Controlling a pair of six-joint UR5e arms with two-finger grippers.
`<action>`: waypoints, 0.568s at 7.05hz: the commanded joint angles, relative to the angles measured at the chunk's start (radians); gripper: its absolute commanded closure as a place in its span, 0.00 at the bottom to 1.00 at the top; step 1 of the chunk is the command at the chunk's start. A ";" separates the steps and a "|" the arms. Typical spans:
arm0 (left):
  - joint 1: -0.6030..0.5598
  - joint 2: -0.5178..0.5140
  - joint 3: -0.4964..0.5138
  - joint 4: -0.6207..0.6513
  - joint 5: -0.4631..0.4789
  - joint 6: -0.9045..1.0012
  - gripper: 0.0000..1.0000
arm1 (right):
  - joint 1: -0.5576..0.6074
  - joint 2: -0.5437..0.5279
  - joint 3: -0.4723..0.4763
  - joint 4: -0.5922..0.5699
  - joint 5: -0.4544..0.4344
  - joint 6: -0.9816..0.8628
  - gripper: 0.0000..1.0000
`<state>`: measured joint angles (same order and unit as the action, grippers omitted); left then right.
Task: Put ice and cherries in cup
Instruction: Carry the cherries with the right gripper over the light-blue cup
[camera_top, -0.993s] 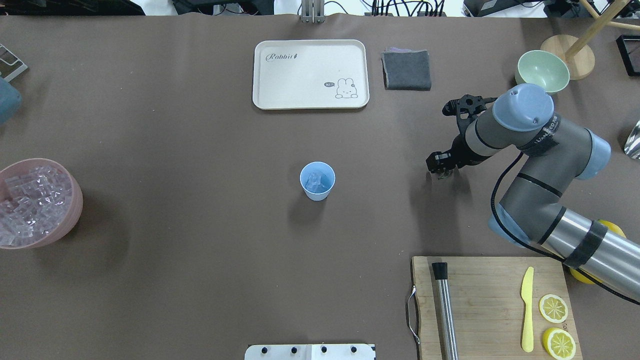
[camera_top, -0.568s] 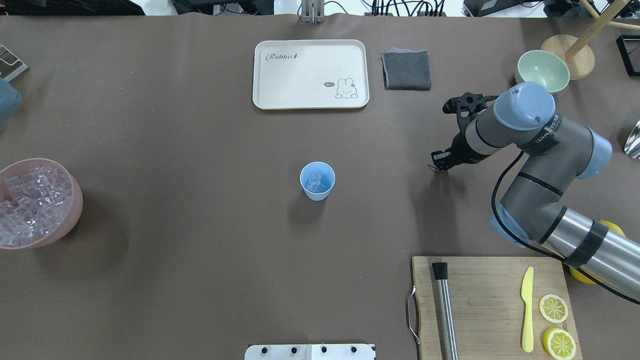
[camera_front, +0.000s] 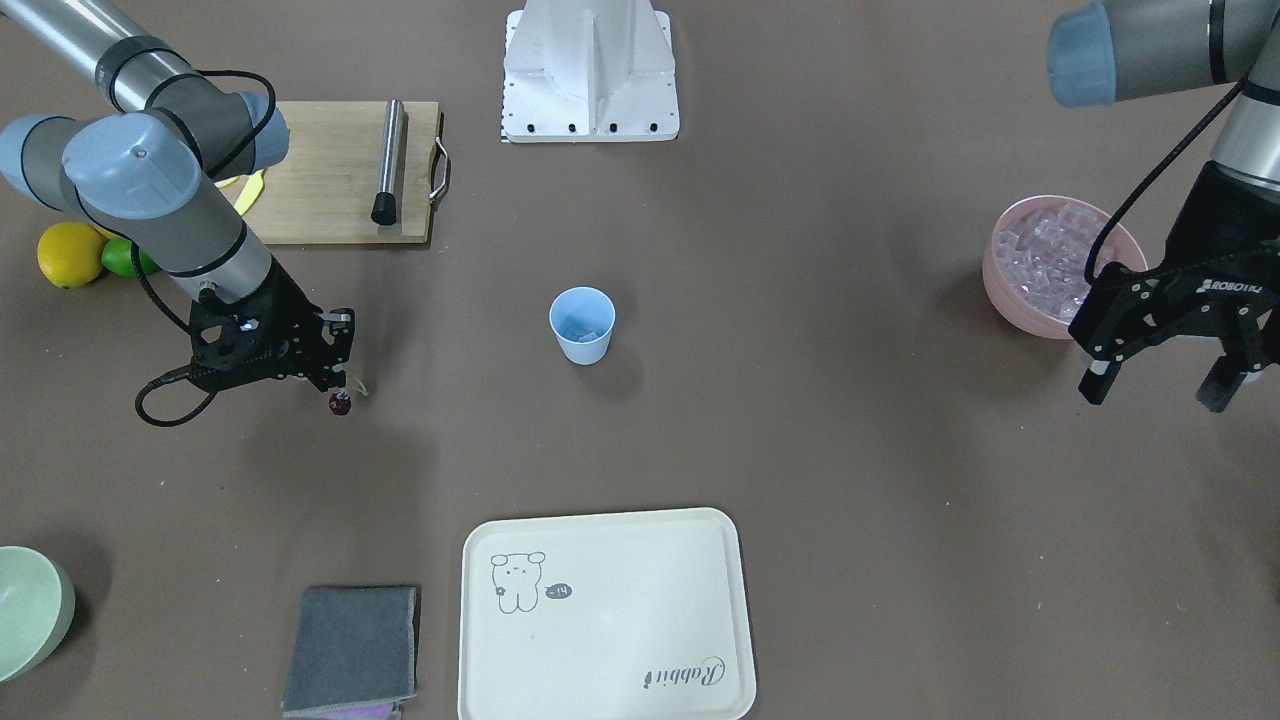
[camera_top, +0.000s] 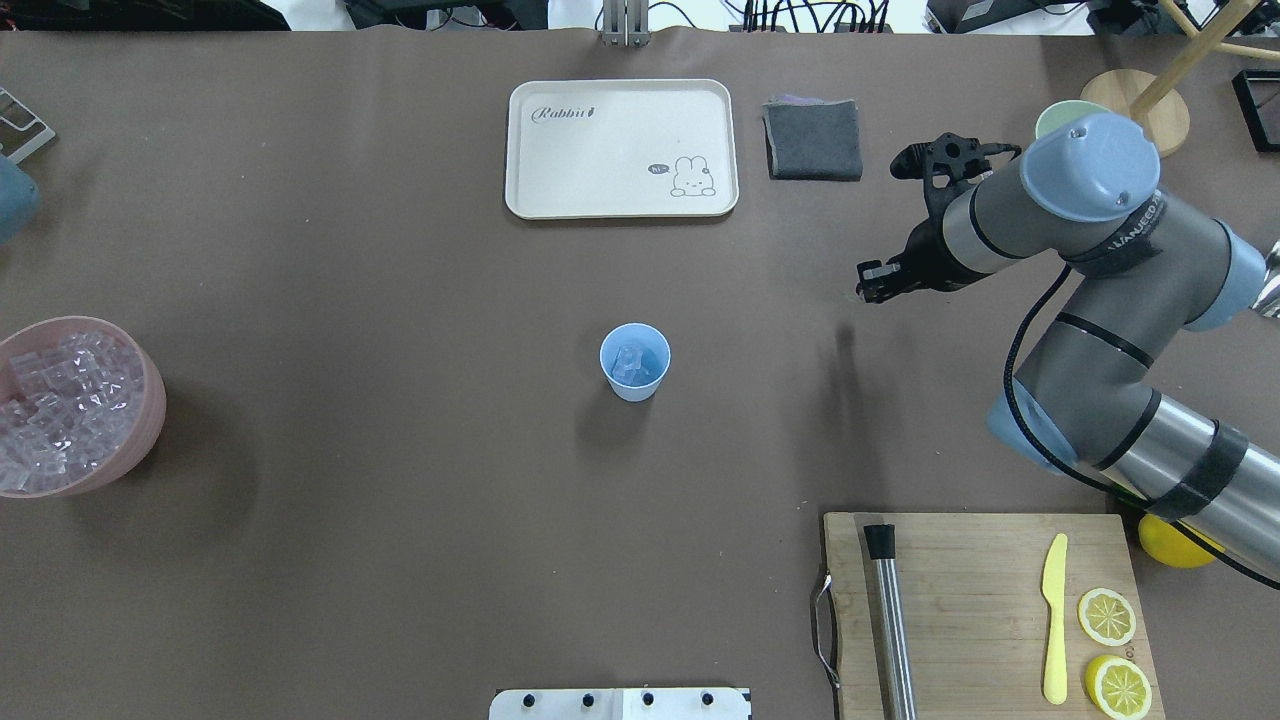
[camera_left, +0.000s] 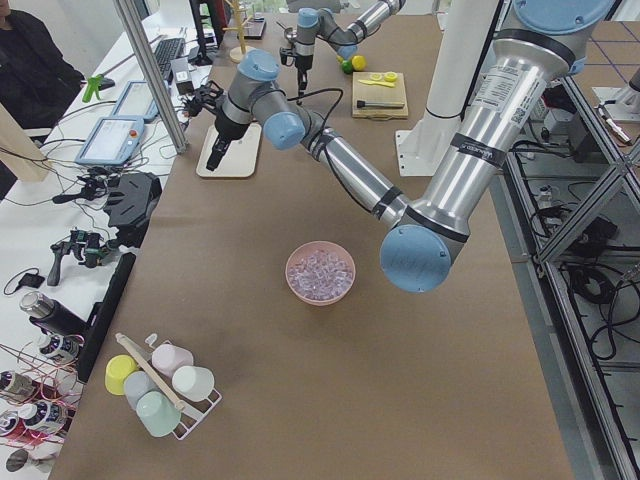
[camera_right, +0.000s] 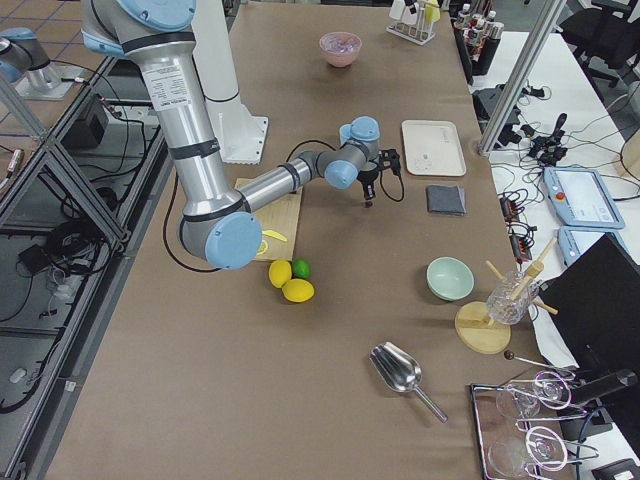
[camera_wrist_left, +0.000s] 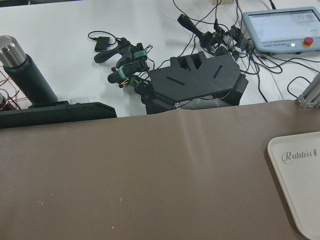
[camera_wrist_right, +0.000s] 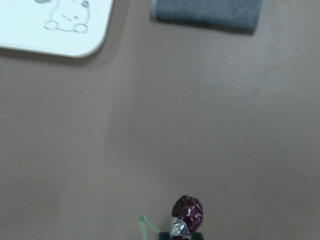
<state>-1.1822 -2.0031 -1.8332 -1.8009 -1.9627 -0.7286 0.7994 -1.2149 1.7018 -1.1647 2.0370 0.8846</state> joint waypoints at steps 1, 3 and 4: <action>-0.008 0.015 -0.003 -0.001 -0.007 0.000 0.02 | -0.037 0.140 0.021 0.000 -0.001 0.170 1.00; -0.010 0.049 -0.026 -0.002 -0.007 0.000 0.02 | -0.122 0.227 0.045 0.006 -0.064 0.220 1.00; -0.011 0.067 -0.037 -0.002 -0.007 0.000 0.02 | -0.170 0.268 0.051 0.008 -0.105 0.268 1.00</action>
<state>-1.1921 -1.9564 -1.8580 -1.8024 -1.9694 -0.7286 0.6861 -0.9969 1.7417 -1.1594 1.9778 1.1034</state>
